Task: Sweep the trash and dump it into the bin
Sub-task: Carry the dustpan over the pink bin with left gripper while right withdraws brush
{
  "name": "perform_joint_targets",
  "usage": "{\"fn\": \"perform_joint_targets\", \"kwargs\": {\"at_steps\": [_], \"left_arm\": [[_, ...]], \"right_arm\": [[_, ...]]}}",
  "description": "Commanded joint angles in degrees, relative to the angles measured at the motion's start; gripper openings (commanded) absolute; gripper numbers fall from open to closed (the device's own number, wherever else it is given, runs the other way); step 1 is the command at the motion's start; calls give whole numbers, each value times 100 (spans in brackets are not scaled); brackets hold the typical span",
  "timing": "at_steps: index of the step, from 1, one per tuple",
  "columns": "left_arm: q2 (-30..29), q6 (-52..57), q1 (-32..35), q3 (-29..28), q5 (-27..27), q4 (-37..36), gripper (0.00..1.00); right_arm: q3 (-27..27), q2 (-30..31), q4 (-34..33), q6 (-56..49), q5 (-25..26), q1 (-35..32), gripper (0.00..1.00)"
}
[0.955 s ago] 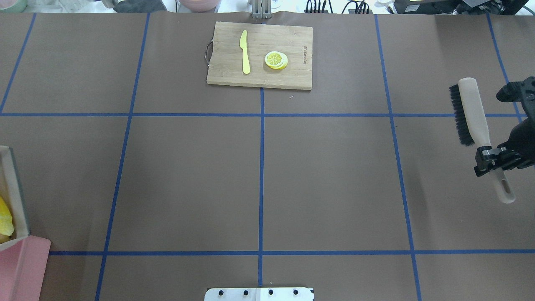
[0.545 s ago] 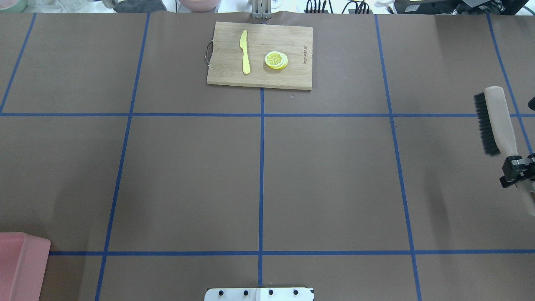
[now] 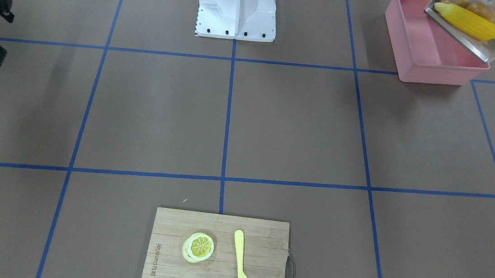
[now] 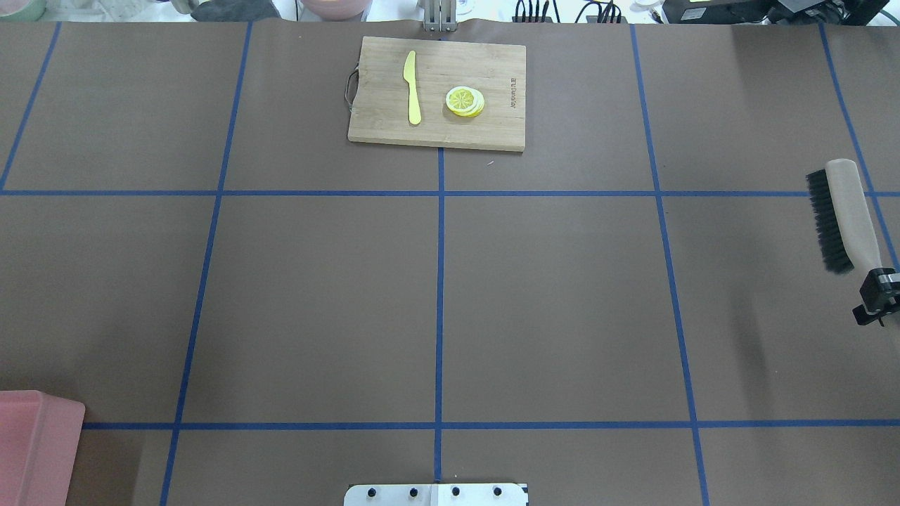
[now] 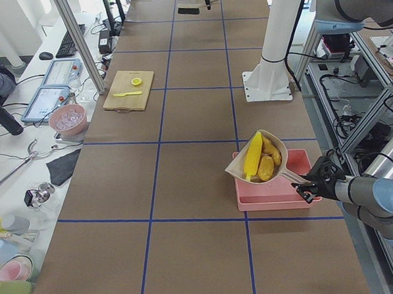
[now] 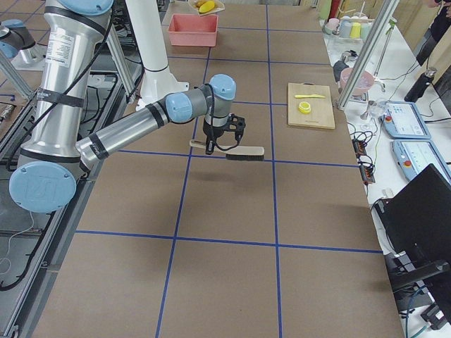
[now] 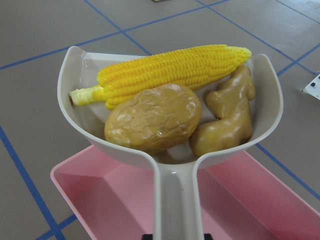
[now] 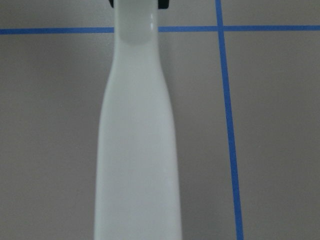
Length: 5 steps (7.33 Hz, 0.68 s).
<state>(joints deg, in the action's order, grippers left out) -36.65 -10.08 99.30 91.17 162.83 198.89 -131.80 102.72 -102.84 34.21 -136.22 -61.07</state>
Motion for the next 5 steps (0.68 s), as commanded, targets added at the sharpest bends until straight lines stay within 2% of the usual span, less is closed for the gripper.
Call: {"fn": "perform_joint_targets", "kwargs": {"at_steps": [1, 3, 5], "left_arm": [[324, 181, 2, -108, 143, 115, 0], [650, 401, -77, -240, 47, 71, 0], [712, 420, -78, -311, -233, 123, 0]], "right_arm": [[14, 89, 1, 32, -395, -54, 0], [284, 81, 149, 6, -396, -45, 0], [706, 186, 657, -72, -353, -45, 0]]}}
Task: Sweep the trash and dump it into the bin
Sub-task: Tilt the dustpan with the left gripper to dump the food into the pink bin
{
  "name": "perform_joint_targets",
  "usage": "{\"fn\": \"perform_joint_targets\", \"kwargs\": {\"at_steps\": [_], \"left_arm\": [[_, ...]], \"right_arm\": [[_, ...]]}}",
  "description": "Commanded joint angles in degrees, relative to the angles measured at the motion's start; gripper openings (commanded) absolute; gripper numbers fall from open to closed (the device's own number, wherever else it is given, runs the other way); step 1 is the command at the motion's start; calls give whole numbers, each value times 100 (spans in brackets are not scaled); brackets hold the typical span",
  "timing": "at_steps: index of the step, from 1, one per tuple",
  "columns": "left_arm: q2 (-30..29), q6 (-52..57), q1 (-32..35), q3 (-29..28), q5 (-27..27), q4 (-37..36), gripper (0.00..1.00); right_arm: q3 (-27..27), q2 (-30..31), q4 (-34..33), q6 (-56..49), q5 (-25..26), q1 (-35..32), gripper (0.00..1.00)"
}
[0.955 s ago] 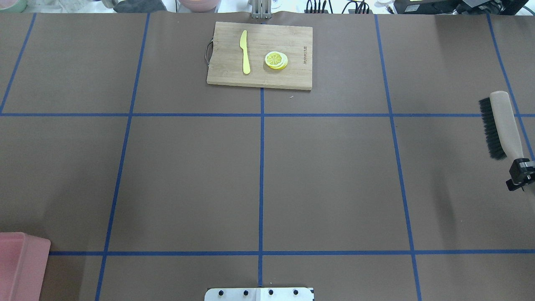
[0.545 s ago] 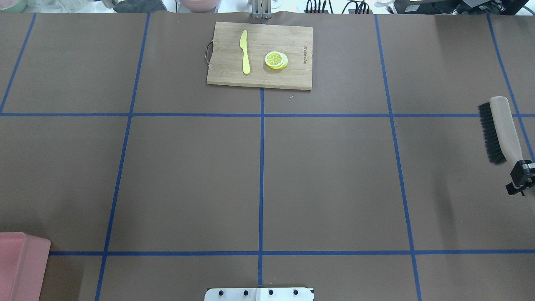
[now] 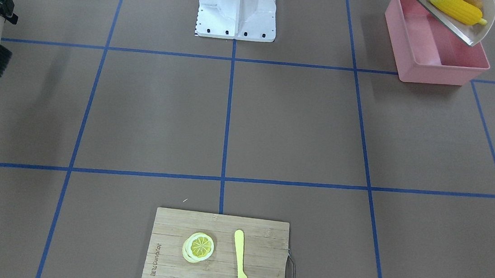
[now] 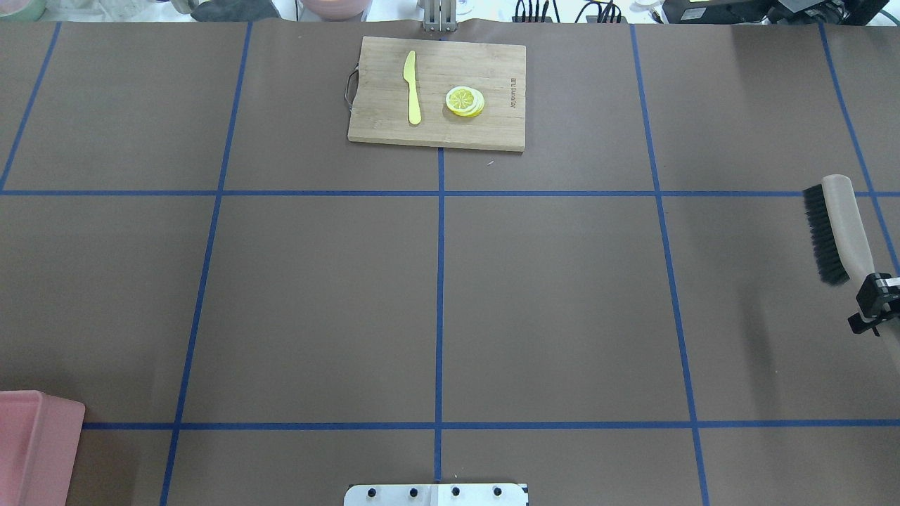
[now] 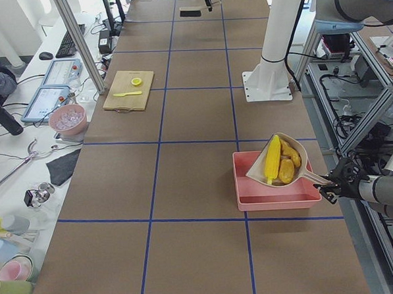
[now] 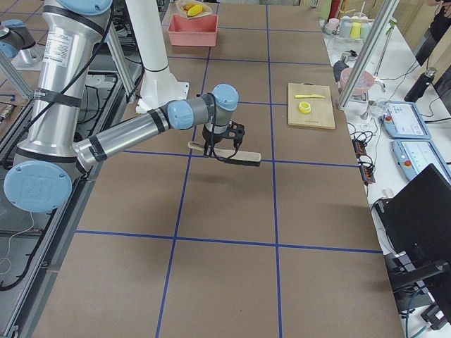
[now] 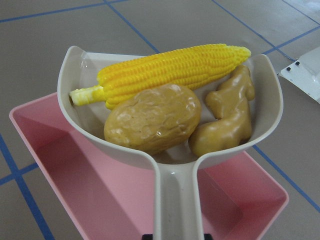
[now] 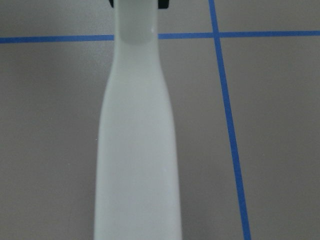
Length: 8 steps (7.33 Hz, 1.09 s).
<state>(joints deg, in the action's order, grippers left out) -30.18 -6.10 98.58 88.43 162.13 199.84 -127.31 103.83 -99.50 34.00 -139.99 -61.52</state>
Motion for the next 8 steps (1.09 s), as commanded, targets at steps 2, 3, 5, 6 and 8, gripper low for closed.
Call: {"fn": "perform_joint_targets", "kwargs": {"at_steps": [2, 3, 5, 6, 8], "left_arm": [[292, 562, -180, -89, -619, -14, 0], [581, 705, -442, -80, -960, 28, 0], [1012, 715, -751, -72, -1113, 247, 0], [1215, 715, -918, -54, -1261, 379, 0], [1584, 855, -1401, 103, -1841, 538, 0]], "right_arm": [[775, 112, 606, -532, 147, 8, 0], [943, 112, 607, -987, 260, 8, 0], [1294, 33, 694, -1167, 419, 17, 0], [1549, -46, 878, -1168, 455, 17, 0], [1787, -187, 923, -1176, 455, 26, 0]]}}
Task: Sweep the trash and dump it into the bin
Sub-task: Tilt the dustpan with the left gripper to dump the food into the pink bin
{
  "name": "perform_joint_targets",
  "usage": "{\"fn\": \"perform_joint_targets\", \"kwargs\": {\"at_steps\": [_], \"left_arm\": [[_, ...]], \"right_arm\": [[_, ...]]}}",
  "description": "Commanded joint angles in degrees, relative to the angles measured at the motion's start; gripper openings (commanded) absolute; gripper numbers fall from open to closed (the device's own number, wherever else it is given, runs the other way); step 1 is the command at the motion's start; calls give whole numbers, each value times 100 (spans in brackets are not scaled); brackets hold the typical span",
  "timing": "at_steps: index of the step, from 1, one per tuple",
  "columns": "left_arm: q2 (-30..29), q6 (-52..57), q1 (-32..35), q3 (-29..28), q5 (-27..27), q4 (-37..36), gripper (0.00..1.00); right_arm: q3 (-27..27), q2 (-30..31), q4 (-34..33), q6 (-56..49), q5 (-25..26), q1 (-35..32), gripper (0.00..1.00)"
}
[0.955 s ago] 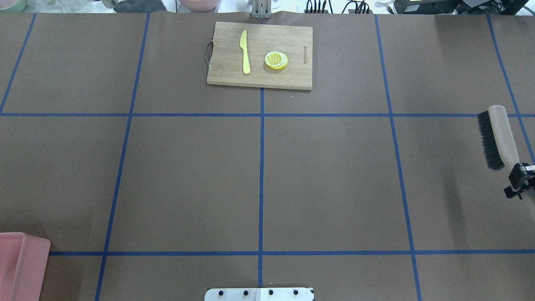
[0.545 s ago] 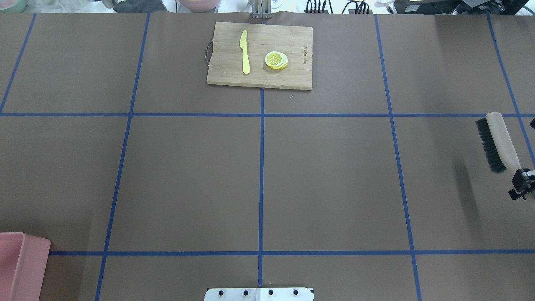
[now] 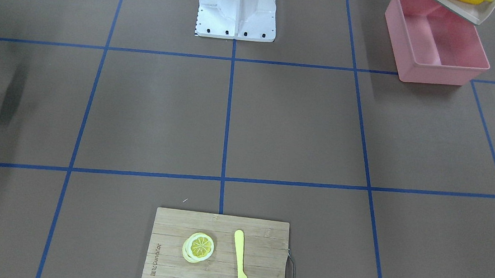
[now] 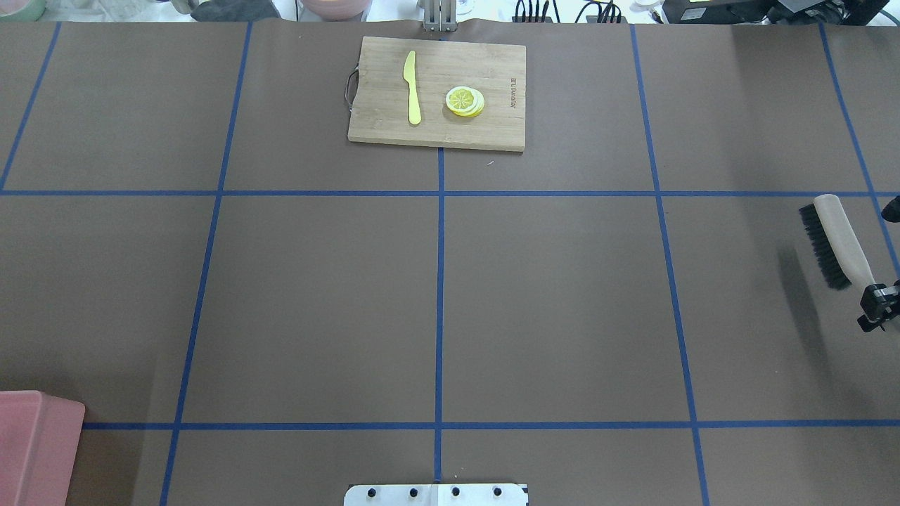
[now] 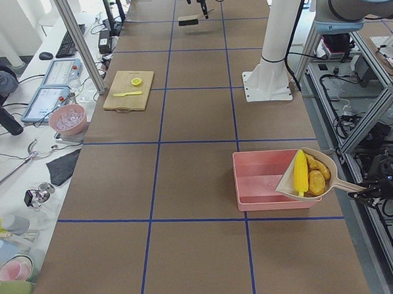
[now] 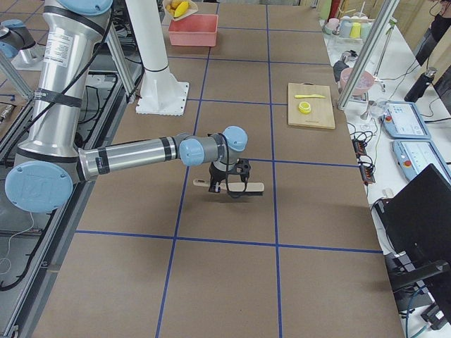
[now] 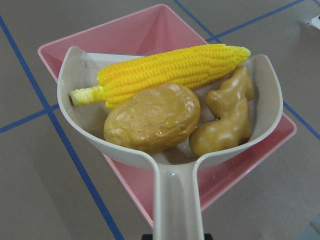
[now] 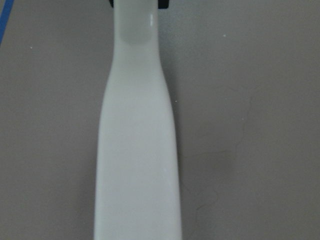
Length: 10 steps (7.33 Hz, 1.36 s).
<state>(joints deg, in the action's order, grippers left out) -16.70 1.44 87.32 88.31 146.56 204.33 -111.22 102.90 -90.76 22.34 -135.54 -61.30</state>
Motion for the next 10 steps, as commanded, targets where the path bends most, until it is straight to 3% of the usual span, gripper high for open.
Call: {"fn": "perform_joint_targets", "kwargs": {"at_steps": [1, 6, 10], "left_arm": [[420, 180, -433, 334, -642, 72, 0], [607, 216, -1216, 1003, -1198, -401, 0], [607, 601, -1358, 1250, -1252, -1007, 0]], "right_arm": [[405, -225, 189, -10, 27, 4, 0], [811, -464, 287, -2, 45, 21, 0], [1093, -587, 489, 25, 45, 48, 0]]}}
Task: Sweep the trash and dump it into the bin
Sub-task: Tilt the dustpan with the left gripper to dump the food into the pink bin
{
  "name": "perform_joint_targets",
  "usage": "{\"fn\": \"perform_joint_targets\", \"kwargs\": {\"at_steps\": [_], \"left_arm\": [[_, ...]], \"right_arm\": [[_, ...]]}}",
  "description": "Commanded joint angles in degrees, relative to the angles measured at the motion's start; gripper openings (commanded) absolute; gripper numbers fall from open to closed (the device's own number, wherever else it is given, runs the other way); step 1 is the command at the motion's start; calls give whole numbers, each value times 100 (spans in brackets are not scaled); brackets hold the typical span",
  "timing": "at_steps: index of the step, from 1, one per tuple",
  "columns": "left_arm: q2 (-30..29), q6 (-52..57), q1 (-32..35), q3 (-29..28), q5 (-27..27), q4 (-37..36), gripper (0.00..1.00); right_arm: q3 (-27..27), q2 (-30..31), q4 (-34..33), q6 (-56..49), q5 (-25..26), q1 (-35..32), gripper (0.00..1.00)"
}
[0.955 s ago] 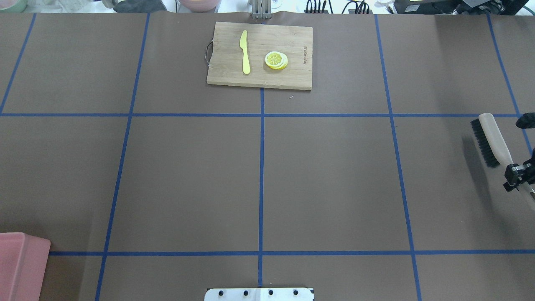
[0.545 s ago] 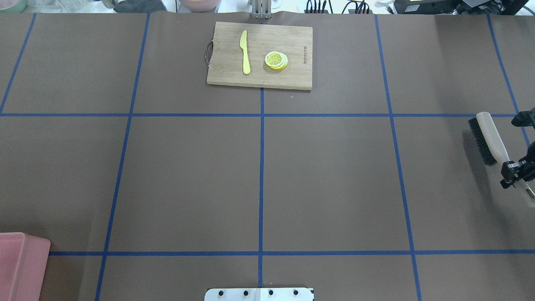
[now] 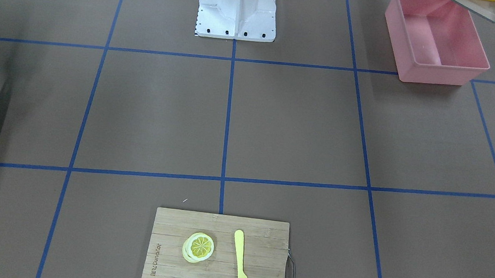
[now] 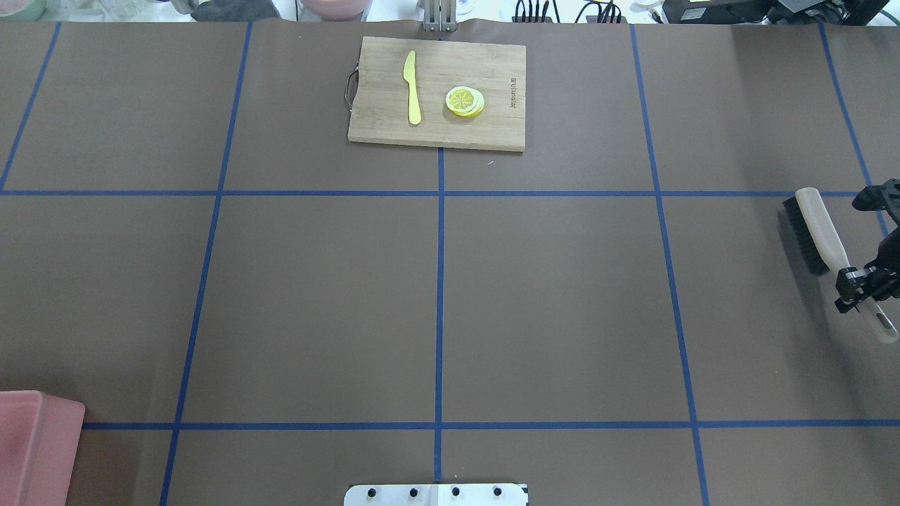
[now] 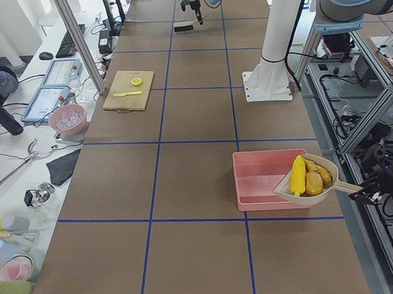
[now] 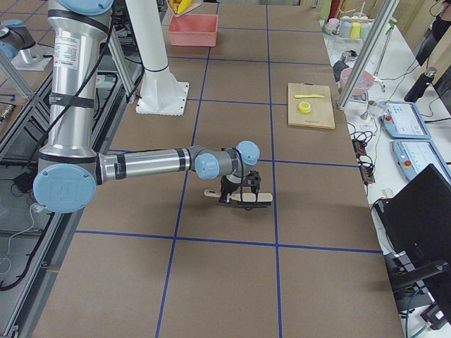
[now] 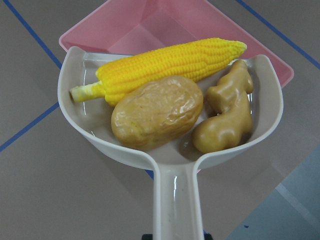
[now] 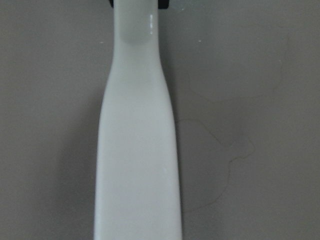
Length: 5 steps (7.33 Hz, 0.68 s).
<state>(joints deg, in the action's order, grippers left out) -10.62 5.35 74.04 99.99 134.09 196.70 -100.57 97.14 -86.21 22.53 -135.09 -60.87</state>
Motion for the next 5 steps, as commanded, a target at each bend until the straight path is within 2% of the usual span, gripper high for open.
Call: {"fn": "perform_joint_targets", "kwargs": {"at_steps": [1, 5], "left_arm": [[7, 247, -39, 152, -6, -333, 0], [78, 704, -250, 539, -94, -1009, 0]], "right_arm": [[38, -20, 25, 6, -9, 23, 0], [214, -125, 60, 15, -35, 58, 0]]}}
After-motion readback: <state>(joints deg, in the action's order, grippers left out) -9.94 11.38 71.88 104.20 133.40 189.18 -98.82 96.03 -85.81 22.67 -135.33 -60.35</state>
